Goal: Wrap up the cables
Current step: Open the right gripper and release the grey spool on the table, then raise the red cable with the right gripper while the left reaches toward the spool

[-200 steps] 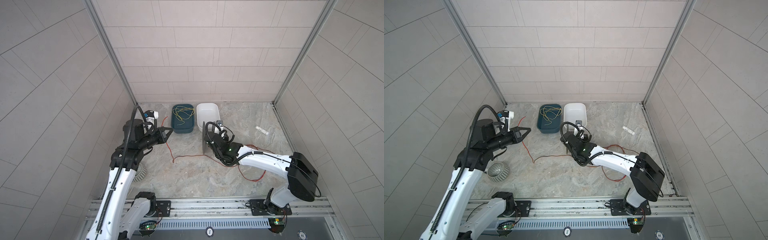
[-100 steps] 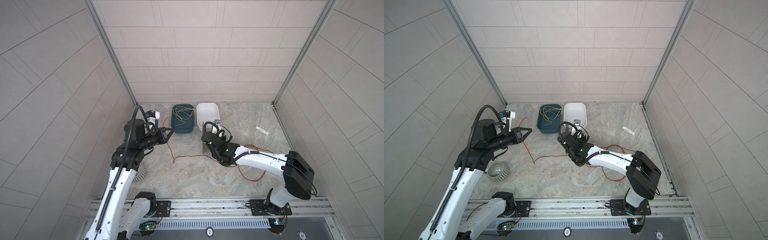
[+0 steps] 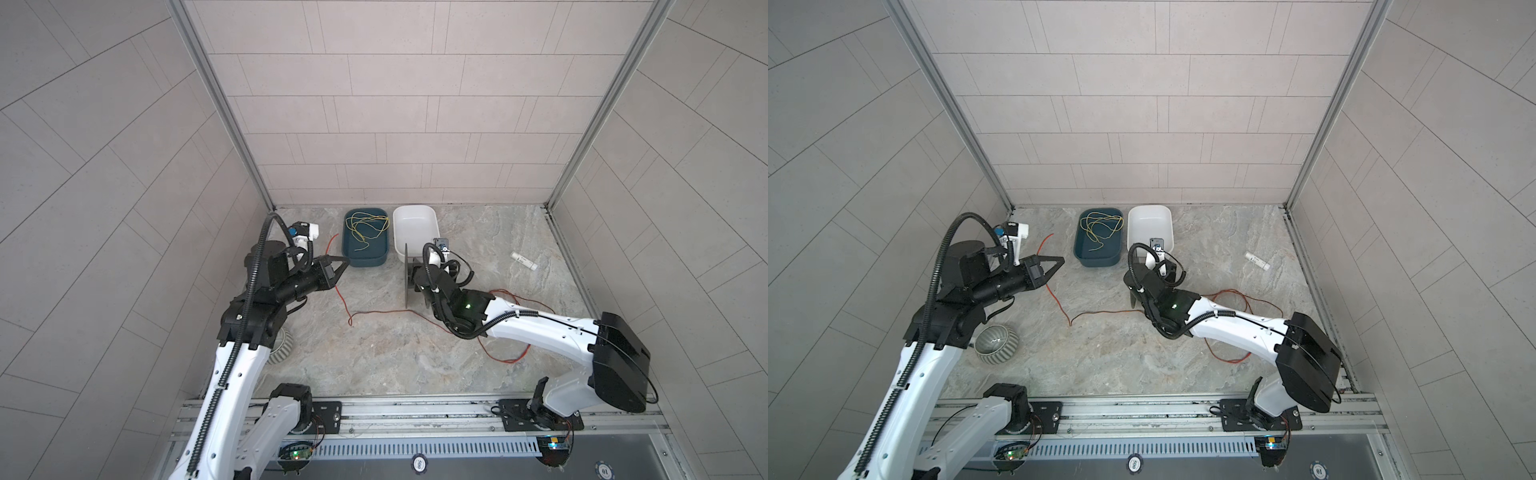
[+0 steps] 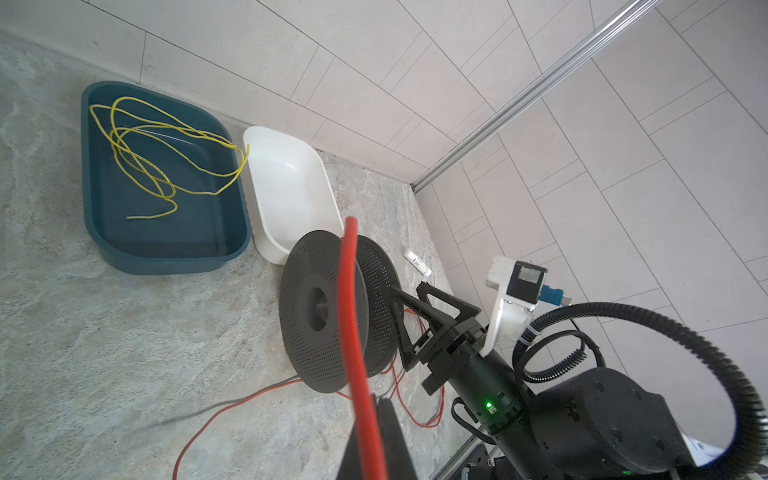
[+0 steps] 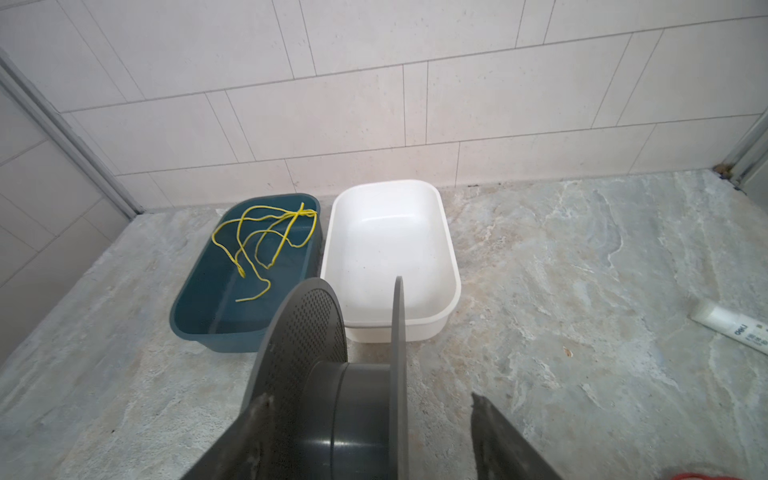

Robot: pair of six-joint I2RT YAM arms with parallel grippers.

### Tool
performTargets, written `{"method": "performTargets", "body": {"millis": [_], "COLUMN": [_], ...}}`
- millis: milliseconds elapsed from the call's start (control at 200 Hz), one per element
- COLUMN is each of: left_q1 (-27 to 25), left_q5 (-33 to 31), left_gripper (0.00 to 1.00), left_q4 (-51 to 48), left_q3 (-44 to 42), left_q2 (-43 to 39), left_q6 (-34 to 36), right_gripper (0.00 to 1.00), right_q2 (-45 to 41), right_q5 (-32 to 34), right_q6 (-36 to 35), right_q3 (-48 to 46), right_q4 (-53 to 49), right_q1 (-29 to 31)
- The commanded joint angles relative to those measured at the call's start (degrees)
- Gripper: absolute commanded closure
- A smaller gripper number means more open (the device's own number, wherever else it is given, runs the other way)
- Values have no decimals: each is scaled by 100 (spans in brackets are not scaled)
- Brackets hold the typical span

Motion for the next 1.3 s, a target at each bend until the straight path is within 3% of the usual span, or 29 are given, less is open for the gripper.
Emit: {"method": "performTargets", "body": {"millis": [0, 160, 335, 545, 721, 976, 1296], "left_q1": [-69, -241, -628, -1253, -1707, -2173, -2507], "left_q5": [228, 444, 366, -327, -950, -1753, -1983], "left_gripper": [100, 100, 100, 100, 100, 100, 100], "left_q4": [292, 581, 828, 1341, 2044, 3076, 3403], "left_q3": [-64, -171, -170, -120, -294, -405, -267], "left_q2": [-81, -122, -260, -244, -98, 208, 615], "left_q6": [-269, -690, -1042, -1695, -2122, -2578, -2595], "right_gripper": [19, 15, 13, 16, 22, 25, 30], "right_q2": [-360, -807, -1621, -2413, -2600, -2353, -1539], "right_q5": [-285, -744, -1998, -3692, -4582, -5069, -4720], "right_q6": [-393, -732, -1605, -2280, -2353, -2624, -2669], "right_q3": [-28, -202, -927, -1378, -1727, -1799, -1309], "right_q4": [56, 17, 648, 737, 1241, 1992, 2663], "right_q1": [44, 42, 41, 43, 71, 414, 471]}}
